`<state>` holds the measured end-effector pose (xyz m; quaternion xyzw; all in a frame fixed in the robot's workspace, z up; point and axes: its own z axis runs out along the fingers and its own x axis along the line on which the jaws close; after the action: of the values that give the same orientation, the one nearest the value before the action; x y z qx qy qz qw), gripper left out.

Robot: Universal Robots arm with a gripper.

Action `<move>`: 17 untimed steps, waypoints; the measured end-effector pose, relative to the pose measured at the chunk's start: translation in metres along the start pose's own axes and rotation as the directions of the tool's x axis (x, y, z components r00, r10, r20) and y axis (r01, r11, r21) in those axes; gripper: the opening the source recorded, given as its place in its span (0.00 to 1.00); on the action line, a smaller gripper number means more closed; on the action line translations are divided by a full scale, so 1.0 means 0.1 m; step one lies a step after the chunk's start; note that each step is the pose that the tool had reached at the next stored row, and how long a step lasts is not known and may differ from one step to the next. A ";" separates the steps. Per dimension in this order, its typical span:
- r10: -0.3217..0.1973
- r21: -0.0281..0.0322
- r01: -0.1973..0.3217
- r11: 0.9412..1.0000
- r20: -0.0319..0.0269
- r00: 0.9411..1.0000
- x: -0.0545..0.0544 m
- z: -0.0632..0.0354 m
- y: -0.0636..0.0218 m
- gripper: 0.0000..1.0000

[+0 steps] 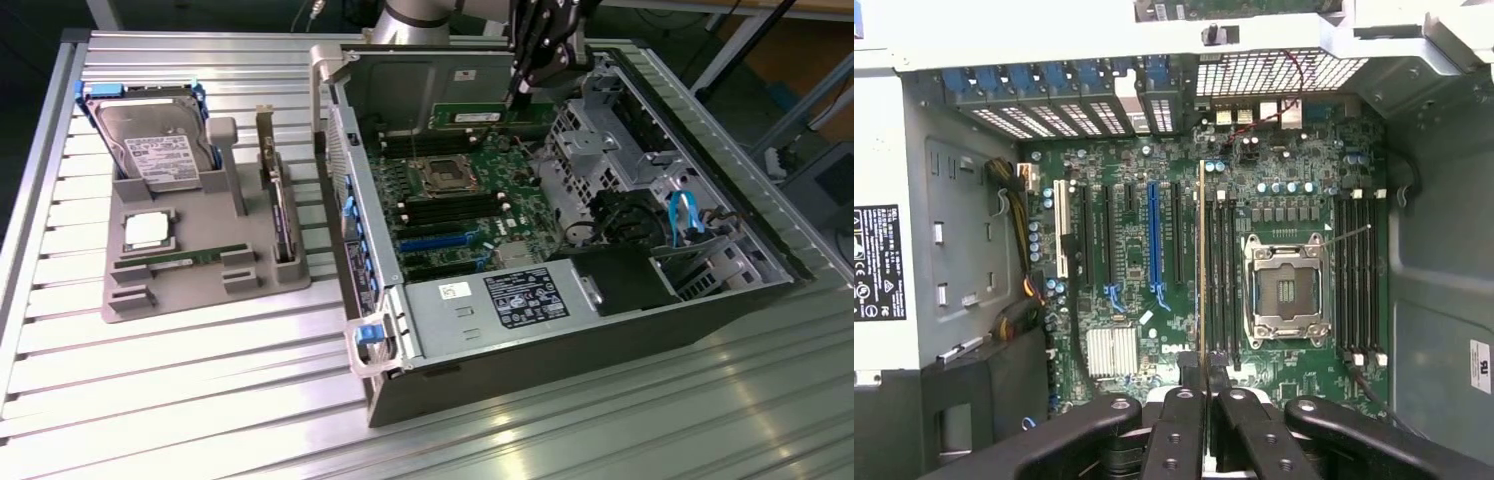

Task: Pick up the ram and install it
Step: 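Pick up the ram and move it above insertion slot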

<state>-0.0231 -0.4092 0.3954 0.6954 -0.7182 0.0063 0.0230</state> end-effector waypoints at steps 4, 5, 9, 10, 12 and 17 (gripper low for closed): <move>0.000 0.000 0.000 1.000 0.000 1.000 0.00 0.047 -0.001 0.12; 0.000 0.000 0.000 1.000 0.000 1.000 0.00 0.064 -0.001 0.12; 0.000 0.000 0.000 1.000 0.000 1.000 -0.01 0.142 -0.003 0.12; 0.000 0.000 0.000 1.000 0.000 1.000 -0.01 0.170 -0.004 0.12; 0.000 0.000 0.000 1.000 0.000 1.000 -0.01 0.202 -0.005 0.12; 0.000 0.000 0.000 1.000 0.000 1.000 -0.01 0.295 -0.007 0.12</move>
<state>-0.0231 -0.4092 0.3659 0.6954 -0.7182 0.0062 0.0230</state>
